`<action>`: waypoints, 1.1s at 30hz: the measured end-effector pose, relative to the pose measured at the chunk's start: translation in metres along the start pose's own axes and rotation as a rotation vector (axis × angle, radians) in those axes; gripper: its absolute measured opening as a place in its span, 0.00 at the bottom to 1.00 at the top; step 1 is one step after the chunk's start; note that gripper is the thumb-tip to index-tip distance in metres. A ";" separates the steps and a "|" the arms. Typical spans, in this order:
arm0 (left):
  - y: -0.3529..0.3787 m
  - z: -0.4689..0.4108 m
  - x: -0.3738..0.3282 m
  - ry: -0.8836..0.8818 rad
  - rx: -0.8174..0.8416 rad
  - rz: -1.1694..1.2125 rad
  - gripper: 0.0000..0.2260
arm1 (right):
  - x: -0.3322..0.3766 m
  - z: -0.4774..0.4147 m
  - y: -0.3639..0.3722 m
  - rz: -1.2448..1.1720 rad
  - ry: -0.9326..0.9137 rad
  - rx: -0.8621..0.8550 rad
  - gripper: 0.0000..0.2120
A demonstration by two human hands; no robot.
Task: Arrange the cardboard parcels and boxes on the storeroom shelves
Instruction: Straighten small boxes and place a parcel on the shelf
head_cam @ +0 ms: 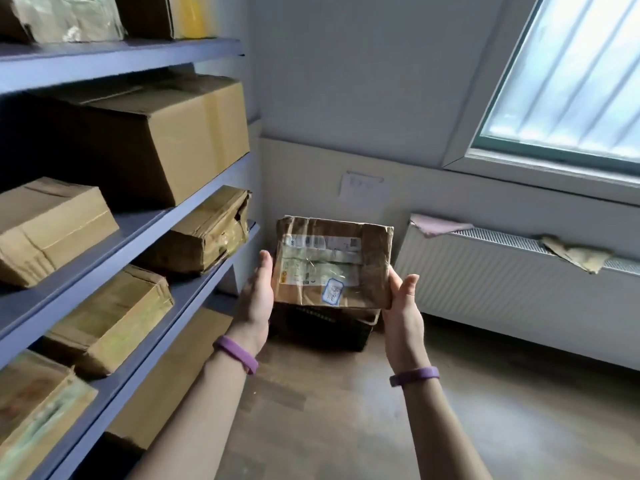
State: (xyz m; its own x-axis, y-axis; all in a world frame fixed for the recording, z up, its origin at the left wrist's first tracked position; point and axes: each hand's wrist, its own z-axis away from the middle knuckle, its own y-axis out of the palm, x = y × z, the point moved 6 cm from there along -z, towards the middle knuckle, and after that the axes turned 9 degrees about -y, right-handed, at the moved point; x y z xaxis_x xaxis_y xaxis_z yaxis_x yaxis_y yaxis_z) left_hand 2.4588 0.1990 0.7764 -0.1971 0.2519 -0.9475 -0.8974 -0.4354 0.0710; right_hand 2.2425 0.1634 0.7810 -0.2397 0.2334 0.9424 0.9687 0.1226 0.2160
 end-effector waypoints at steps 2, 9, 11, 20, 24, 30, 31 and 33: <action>0.013 -0.039 -0.015 -0.010 0.017 -0.012 0.41 | -0.007 -0.040 0.002 0.005 0.009 0.001 0.49; 0.065 -0.177 -0.046 0.015 0.059 0.059 0.47 | -0.042 -0.168 -0.006 0.026 0.015 -0.007 0.50; 0.082 -0.215 -0.052 0.018 0.048 0.053 0.48 | -0.061 -0.208 -0.017 0.057 0.036 -0.040 0.48; 0.187 -0.413 -0.077 -0.003 0.063 -0.001 0.26 | -0.149 -0.419 -0.062 0.110 0.149 -0.082 0.28; 0.225 -0.489 -0.087 -0.064 0.048 -0.020 0.22 | -0.188 -0.502 -0.077 0.151 0.227 -0.087 0.31; 0.253 -0.586 -0.076 -0.143 0.011 -0.057 0.22 | -0.243 -0.583 -0.089 0.188 0.310 -0.101 0.25; 0.257 -0.602 -0.071 -0.161 0.012 -0.067 0.22 | -0.255 -0.594 -0.090 0.209 0.332 -0.100 0.24; 0.259 -0.635 -0.049 -0.208 0.016 -0.091 0.23 | -0.286 -0.609 -0.095 0.229 0.392 -0.105 0.24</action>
State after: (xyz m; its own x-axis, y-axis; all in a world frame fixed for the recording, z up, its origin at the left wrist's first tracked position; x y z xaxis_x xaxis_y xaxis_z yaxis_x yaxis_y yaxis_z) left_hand 2.4867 -0.4747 0.6434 -0.1912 0.4632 -0.8654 -0.9211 -0.3893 -0.0049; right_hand 2.2591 -0.5026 0.6465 0.0042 -0.1420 0.9899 1.0000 0.0078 -0.0031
